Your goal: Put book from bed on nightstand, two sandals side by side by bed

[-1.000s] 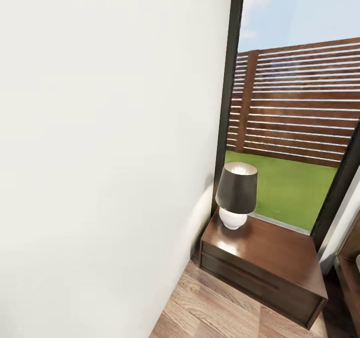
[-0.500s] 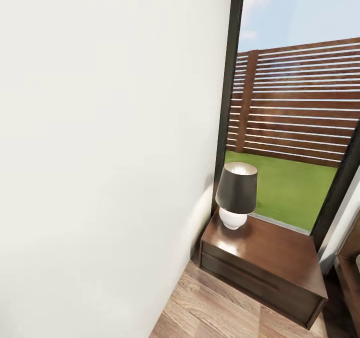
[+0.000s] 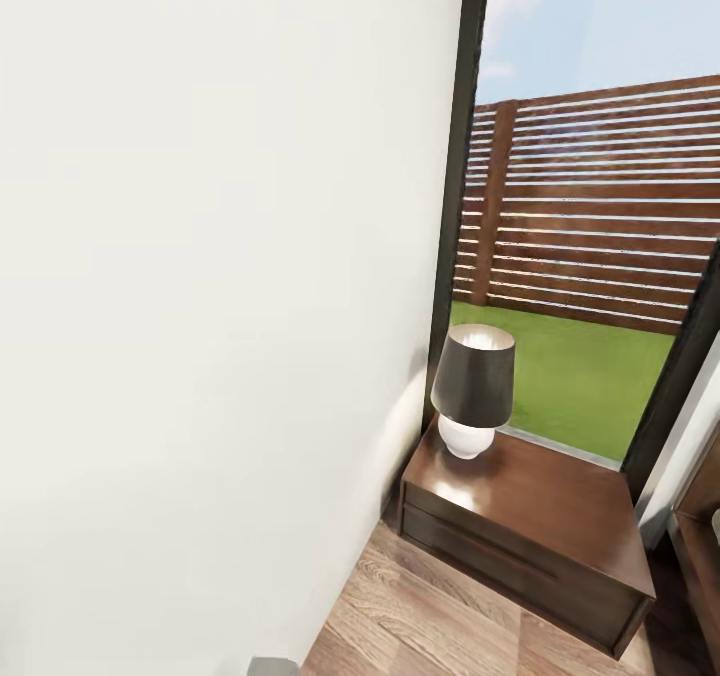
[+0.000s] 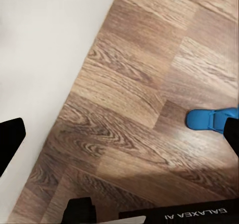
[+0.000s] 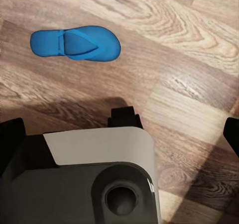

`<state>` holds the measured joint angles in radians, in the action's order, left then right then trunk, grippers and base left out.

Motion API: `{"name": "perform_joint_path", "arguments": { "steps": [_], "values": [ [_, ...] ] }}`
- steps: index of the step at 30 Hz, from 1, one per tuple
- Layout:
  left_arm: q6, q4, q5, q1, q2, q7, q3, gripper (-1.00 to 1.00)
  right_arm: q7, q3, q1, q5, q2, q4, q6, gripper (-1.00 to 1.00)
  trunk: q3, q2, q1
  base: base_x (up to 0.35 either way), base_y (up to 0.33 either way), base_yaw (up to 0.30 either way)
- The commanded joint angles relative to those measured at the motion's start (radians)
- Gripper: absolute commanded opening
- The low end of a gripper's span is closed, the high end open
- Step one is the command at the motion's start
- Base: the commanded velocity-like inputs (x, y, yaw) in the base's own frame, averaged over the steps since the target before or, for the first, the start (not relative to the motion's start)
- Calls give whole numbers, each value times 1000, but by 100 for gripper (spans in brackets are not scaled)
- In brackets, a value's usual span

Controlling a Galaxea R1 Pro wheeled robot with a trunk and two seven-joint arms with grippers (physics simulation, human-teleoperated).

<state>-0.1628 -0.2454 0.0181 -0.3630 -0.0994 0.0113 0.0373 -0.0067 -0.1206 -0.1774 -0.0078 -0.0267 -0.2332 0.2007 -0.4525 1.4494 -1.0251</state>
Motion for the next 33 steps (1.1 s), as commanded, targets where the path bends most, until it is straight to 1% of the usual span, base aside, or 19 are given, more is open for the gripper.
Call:
{"name": "perform_joint_path", "arguments": {
  "steps": [1, 2, 7, 12, 21, 27, 33],
  "values": [
    [-7, -2, 2, -11, -2, 1, 4, 100, -1, -5, 0, -1, 0, -2, 2, 100, -1, 1, 0, 0, 0, 0],
    [-7, -2, 2, -11, -2, 1, 4, 100, -1, -5, 0, -1, 0, -2, 2, 100, -1, 1, 0, 0, 0, 0],
    [-3, 3, 1, -51, -5, 0, 3, 100, 0, -4, 0, 0, 0, -1, -17, 100, -1, 1, 0, 0, 0, 0],
    [5, 5, -1, -64, -2, 0, 1, 100, 0, -4, 0, 1, 0, 0, -23, 100, -1, 1, 0, 0, 0, 0],
    [29, 7, 2, -71, 2, -2, 3, 100, 1, -4, 1, 3, -3, 0, -27, 100, -1, 1, 0, 0, 0, 0],
    [44, 8, 10, -72, 2, -2, 5, 100, 1, -5, 1, 1, -13, 0, -28, 100, -1, 1, 0, 0, 0, 0],
    [50, 7, 10, -72, 3, -7, 6, 100, 1, -6, 1, 1, -15, -2, -29, 100, -1, 1, 0, 0, 0, 0]
  ]
}}
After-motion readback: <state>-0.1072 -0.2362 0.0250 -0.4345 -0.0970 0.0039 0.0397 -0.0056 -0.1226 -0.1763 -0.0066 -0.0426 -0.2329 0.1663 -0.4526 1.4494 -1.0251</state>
